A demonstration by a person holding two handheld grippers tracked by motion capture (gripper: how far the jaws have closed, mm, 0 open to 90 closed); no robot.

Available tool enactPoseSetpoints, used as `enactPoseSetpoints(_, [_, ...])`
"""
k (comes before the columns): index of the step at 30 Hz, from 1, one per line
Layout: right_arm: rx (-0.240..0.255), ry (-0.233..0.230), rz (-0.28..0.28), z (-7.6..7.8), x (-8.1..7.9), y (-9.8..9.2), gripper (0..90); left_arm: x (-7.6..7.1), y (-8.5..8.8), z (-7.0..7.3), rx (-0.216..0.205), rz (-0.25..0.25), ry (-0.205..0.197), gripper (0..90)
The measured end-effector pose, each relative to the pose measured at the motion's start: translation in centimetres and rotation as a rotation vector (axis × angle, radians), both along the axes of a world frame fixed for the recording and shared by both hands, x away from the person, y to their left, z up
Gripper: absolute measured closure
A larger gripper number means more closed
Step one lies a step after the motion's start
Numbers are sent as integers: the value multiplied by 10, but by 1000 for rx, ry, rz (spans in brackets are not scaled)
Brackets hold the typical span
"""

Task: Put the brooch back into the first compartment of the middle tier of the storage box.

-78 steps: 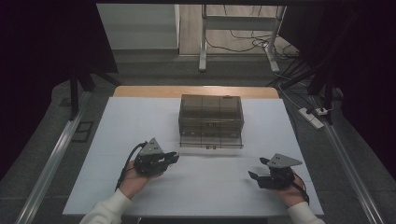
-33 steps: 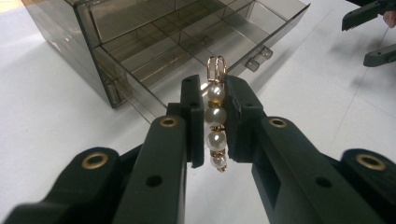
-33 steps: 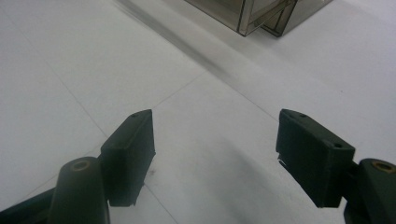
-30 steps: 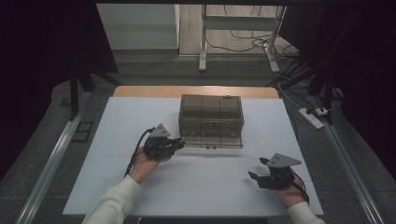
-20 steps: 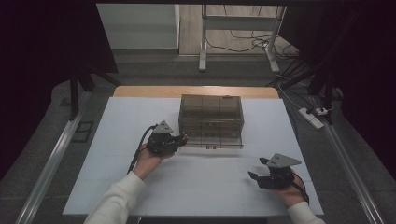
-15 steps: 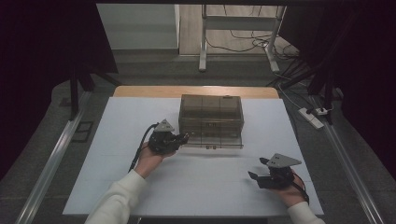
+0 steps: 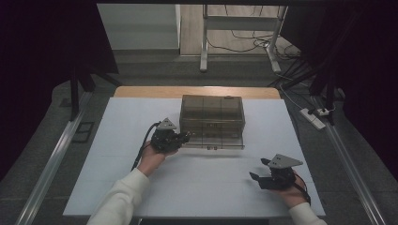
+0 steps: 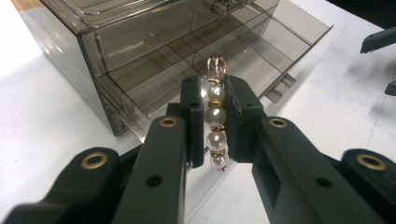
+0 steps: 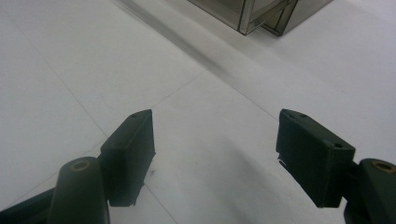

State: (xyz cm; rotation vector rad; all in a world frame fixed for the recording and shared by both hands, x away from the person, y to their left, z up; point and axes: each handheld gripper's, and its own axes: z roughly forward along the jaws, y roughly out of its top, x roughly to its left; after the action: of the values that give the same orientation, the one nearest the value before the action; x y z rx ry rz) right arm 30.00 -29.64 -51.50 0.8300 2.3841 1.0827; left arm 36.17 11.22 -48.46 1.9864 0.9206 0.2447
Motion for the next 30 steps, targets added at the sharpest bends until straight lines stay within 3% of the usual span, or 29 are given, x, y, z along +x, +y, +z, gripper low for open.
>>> enactPoseSetpoints(30, [0, 4, 2, -1, 0, 0, 278, 19, -19, 6, -3, -19, 1, 778])
